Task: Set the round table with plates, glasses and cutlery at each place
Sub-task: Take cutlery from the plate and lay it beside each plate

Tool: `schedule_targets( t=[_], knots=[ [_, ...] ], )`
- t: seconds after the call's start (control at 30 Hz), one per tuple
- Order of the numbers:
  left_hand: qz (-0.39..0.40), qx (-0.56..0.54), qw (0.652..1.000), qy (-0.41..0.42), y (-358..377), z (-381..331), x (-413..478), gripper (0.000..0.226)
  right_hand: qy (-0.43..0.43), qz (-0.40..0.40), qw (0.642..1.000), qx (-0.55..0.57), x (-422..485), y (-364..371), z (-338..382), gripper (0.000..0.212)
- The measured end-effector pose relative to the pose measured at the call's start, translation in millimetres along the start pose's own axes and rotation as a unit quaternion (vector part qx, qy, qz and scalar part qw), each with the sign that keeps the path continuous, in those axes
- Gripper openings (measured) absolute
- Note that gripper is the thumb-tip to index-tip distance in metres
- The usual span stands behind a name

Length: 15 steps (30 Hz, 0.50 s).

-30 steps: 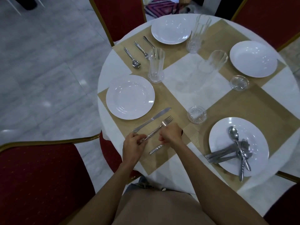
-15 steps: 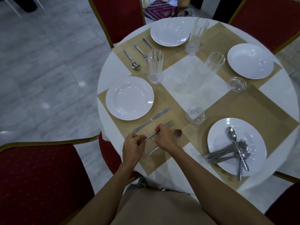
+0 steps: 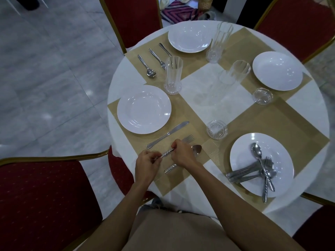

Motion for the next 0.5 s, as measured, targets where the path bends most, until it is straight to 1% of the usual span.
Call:
schedule_targets(
  t=[0.17,0.27,0.33,0.4,0.5],
  knots=[
    [0.009,0.000,1.000,0.001,-1.0,-0.1,0.1,0.019,0.003,0.005,1.000,-0.007,2.2,-2.1,-0.4,0.021],
    [0.020,0.004,1.000,-0.002,-2.2,0.6,1.6,0.020,0.010,0.009,1.000,0.002,3.2,-4.3,-1.4,0.027],
    [0.024,0.001,1.000,-0.007,-2.6,-0.9,3.4,0.023,0.014,0.000,1.000,0.014,1.8,-10.4,-1.7,0.029],
    [0.022,-0.003,1.000,-0.004,-2.6,-7.7,7.8,0.024,0.019,-0.013,1.000,0.013,1.5,-19.8,-3.0,0.026],
    [0.017,-0.022,0.999,0.030,-2.4,-39.1,18.9,0.019,0.033,-0.042,0.998,0.035,-0.8,-43.0,-7.0,0.022]
  ],
)
Point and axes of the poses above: each hand's wrist, its own x-axis towards the middle knuckle, its own y-axis out of the palm, z = x × y, the point moved 4 cm from there along x, towards the middle knuckle, and after that the axes turned 7 degrees about z, right-handed, at the moved point
